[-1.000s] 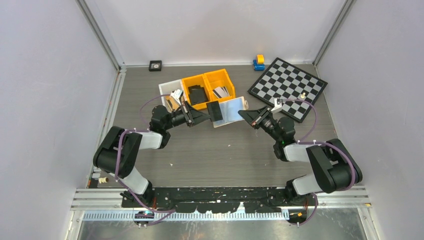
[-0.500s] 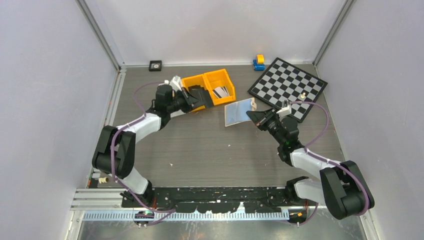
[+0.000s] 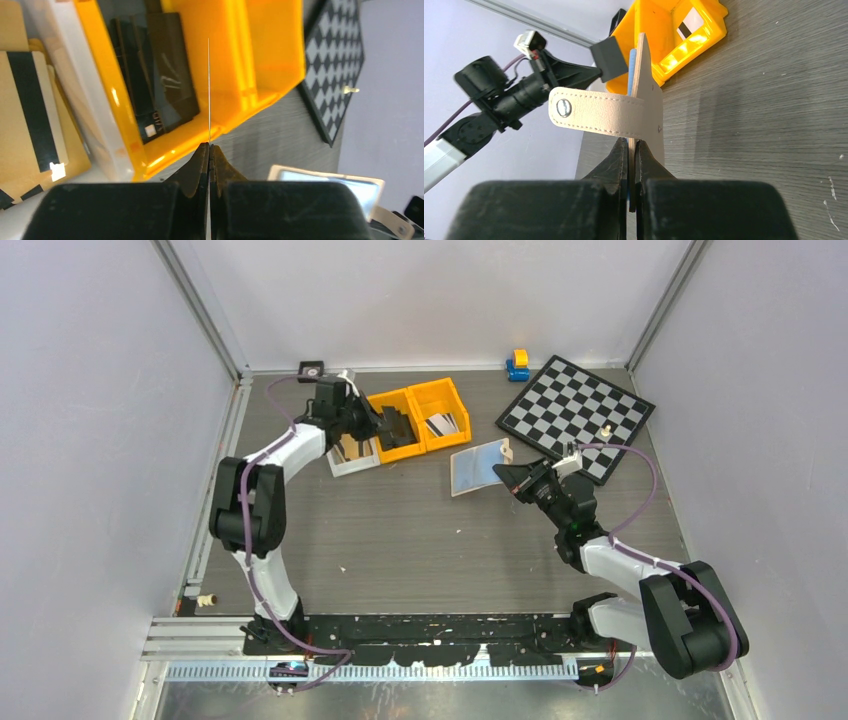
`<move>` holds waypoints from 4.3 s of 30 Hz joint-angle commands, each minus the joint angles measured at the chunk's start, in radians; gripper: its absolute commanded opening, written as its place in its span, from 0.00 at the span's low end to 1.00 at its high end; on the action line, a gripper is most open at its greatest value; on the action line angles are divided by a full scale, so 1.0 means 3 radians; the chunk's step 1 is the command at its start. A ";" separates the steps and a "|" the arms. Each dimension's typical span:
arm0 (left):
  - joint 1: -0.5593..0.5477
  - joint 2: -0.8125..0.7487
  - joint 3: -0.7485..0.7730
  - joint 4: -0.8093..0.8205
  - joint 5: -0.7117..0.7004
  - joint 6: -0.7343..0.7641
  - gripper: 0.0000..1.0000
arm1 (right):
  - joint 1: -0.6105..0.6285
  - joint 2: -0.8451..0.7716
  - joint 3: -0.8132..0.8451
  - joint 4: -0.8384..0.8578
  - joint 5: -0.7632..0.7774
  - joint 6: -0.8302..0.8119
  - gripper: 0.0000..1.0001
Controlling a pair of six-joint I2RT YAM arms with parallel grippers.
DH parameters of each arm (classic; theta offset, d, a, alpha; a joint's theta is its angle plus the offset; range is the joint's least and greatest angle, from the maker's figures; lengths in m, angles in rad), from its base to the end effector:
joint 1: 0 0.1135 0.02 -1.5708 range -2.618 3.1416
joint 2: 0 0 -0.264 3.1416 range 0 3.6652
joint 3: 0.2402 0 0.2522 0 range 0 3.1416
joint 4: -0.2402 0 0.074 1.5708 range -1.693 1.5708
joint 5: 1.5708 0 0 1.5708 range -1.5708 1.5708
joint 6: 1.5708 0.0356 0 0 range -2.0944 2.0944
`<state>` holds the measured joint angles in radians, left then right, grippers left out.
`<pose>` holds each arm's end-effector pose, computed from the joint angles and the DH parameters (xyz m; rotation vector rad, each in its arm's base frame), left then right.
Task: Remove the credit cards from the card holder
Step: Place the credit card in the storage box, then remove the credit card from the card holder.
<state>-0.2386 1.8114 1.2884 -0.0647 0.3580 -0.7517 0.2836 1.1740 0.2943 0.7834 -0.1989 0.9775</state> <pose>0.3997 -0.1101 0.2400 -0.3624 2.2460 -0.9366 0.2176 0.0708 0.1960 0.4546 1.7326 1.0988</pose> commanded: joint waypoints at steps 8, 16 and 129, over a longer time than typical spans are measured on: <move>0.0052 0.0119 0.0297 -0.0224 0.0155 0.0075 0.16 | -0.0018 -0.0008 0.0005 0.0233 0.0084 -0.0042 0.01; -0.0253 -0.0719 -0.0016 -0.0399 -0.0165 0.0177 0.53 | -0.0013 0.0011 0.0010 0.0224 0.0062 -0.0064 0.00; -0.0820 -0.1258 -0.2451 0.3874 0.1051 -0.0989 0.00 | -0.0010 0.0859 0.0180 0.1882 -0.1080 0.0860 0.01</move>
<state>-0.4820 1.4872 0.5232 1.1328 0.6716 -1.0973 0.2783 1.4193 0.3077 1.2938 -0.5068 1.2530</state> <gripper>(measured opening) 0.048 0.061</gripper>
